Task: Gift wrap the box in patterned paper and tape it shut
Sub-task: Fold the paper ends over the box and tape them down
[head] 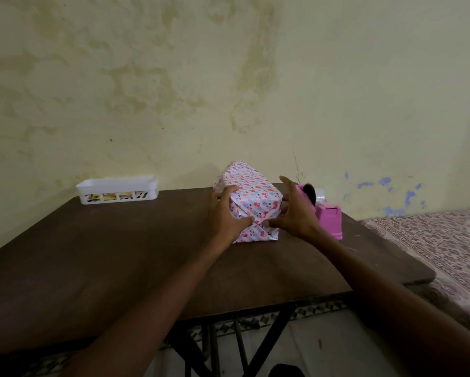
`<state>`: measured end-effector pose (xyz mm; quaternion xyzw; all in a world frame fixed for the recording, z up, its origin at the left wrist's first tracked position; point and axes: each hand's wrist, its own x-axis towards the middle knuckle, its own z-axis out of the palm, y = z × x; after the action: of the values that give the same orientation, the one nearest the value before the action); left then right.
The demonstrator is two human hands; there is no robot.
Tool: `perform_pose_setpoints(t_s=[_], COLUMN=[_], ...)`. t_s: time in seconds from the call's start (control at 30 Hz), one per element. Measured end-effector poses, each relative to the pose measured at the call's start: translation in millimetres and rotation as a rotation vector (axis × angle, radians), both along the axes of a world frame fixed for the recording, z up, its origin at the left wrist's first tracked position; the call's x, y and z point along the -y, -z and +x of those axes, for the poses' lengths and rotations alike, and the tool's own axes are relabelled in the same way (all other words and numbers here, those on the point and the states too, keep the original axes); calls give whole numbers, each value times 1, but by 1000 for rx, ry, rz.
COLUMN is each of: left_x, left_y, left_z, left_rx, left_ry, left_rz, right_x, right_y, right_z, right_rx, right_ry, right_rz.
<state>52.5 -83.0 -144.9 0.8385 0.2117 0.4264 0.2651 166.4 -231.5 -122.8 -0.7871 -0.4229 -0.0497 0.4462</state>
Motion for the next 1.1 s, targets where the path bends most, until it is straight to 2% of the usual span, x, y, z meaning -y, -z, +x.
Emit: perform_pose_setpoints(t_s=[0.1, 0.2, 0.27, 0.3, 0.37, 0.43, 0.53, 0.77, 0.87, 1.1], left_x=[8, 16, 24, 25, 28, 29, 29, 25, 25, 26], left_y=[1, 1, 1, 1, 2, 2, 2, 4, 3, 3], left_z=[7, 12, 16, 17, 21, 23, 24, 26, 25, 23], left_rx=[0, 9, 19, 20, 23, 26, 25, 15, 7, 10], left_ry=[4, -5, 19, 26, 28, 14, 15, 10, 8, 3], left_rz=[-6, 20, 15, 14, 11, 12, 13, 18, 32, 39], right_x=[29, 55, 73, 79, 90, 93, 91, 79, 81, 94], right_y=[-10, -18, -23, -25, -29, -33, -46, -62, -64, -47], right_z=[11, 29, 39, 45, 51, 55, 57, 83, 79, 72], right_rx=[88, 269, 256, 168, -144, -498, -749, -1077, -1159, -1104], right_ry=[50, 397, 651, 697, 583, 382, 304, 344, 330, 192], right_rz=[72, 130, -50, -157, -254, -157, -119, -195, -88, 121])
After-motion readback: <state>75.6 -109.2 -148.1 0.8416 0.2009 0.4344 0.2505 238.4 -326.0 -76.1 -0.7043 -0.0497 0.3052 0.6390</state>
